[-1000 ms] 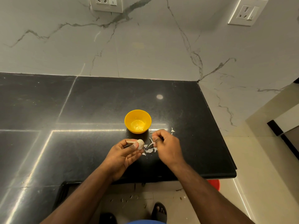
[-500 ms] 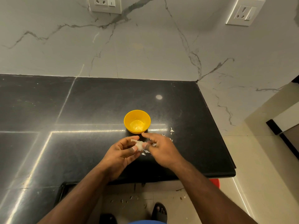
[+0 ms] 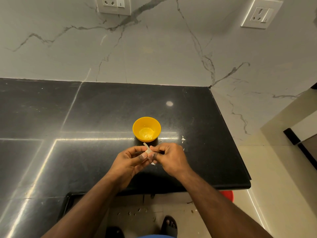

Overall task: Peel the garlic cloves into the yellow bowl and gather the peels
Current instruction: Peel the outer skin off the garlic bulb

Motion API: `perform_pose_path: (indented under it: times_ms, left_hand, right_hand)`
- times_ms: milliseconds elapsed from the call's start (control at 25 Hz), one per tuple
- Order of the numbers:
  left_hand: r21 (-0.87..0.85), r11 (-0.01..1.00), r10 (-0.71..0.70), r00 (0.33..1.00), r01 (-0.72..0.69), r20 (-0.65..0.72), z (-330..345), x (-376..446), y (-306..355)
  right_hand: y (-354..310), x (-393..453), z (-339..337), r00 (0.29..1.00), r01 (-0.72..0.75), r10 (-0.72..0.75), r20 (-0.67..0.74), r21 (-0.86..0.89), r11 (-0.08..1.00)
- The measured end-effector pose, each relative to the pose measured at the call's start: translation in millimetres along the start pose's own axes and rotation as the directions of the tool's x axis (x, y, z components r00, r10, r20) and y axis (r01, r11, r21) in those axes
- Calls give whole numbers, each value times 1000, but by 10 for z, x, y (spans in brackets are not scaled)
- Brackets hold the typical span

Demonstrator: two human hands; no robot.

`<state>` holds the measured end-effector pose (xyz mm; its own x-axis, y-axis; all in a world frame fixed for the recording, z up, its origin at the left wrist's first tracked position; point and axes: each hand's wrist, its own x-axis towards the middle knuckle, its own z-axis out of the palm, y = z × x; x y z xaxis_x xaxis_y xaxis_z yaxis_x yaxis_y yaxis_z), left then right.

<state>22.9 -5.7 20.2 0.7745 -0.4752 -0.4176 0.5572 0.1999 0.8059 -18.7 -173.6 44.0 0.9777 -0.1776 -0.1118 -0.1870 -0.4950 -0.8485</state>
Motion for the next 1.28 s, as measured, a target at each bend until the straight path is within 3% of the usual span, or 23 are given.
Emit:
perform_pose_path:
  times_ms: [320, 600, 840, 1000, 1160, 1280]
  left_hand:
    - [-21, 1000, -14, 998, 12, -61, -3, -3, -70]
    - [18, 1000, 21, 1000, -21, -1, 62, -15, 17]
    - [25, 1000, 5, 999, -4, -31, 41, 29, 29]
    - [-13, 1000, -23, 999, 22, -28, 26, 55, 4]
    - [65, 998, -8, 999, 10, -34, 75, 51, -6]
    - [30, 999, -25, 999, 26, -33, 63, 63, -14]
  right_hand:
    - [52, 24, 37, 988, -146, 154, -3, 290, 946]
    - [14, 30, 13, 983, -180, 150, 106, 378, 908]
    - [16, 61, -5, 962, -255, 268, 49, 502, 826]
    - [28, 46, 22, 970, -214, 241, 2, 471, 856]
    - [62, 38, 22, 971, -201, 238, -30, 439, 876]
    - [146, 83, -52, 964, -176, 229, -131, 330, 928]
